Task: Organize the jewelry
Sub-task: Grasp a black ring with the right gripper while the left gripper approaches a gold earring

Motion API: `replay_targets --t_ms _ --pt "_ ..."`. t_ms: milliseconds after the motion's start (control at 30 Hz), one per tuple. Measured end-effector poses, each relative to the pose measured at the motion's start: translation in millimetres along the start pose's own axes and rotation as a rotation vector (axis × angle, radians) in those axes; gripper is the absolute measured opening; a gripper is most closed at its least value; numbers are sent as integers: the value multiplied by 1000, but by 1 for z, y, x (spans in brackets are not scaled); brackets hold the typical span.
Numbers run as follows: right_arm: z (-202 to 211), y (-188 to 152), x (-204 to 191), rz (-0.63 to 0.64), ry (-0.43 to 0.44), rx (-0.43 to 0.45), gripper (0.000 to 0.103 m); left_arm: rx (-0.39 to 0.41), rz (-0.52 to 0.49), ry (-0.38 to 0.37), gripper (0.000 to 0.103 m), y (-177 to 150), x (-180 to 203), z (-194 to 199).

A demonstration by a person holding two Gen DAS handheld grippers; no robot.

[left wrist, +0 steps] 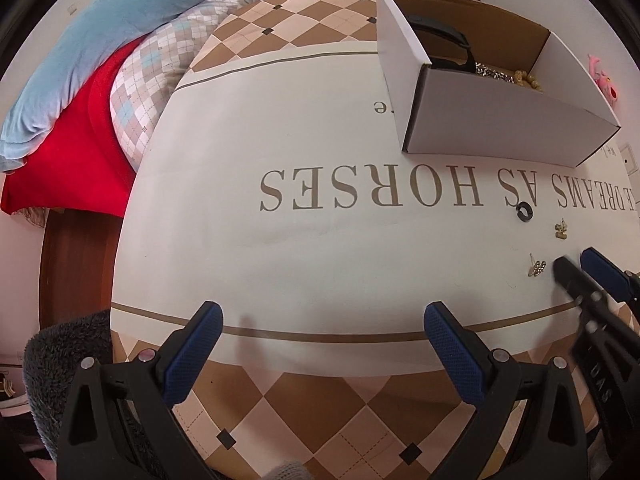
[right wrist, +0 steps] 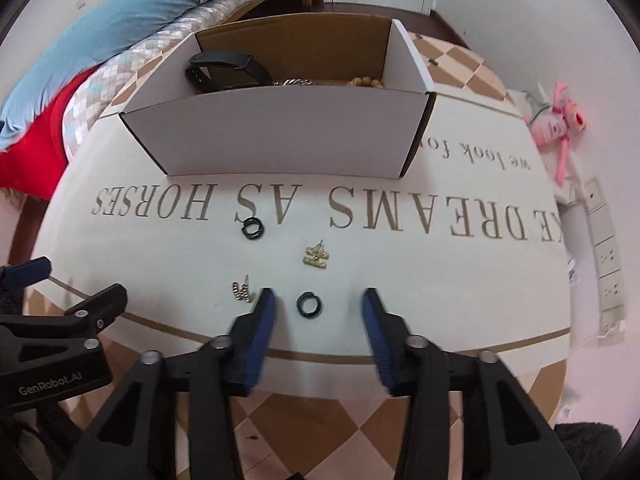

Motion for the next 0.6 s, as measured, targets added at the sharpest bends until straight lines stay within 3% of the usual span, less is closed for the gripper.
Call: replay_targets --t_ms 67,300,500,600 --pt "1 -1 3 -2 -5 13 13 0 -11 3 103 -1 2 -1" --pt "14 -4 25 -75 26 52 13 33 -48 -38 102 -6 29 15" --pt "31 -6 68 -192 42 71 13 66 -65 -167 102 4 72 30" --pt "32 -9 84 -223 26 68 13 83 -90 -201 90 8 95 34"
Point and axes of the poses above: each gripper's, at about its wrist camera, not at the fingertips, and z roughly against the way its jaws point, x to its right, y to its top, the point moved 9 cm from there along -z, roughly the way its jaws point, and after that the axes turned 3 degrees about -x, right-handed, at the moved point
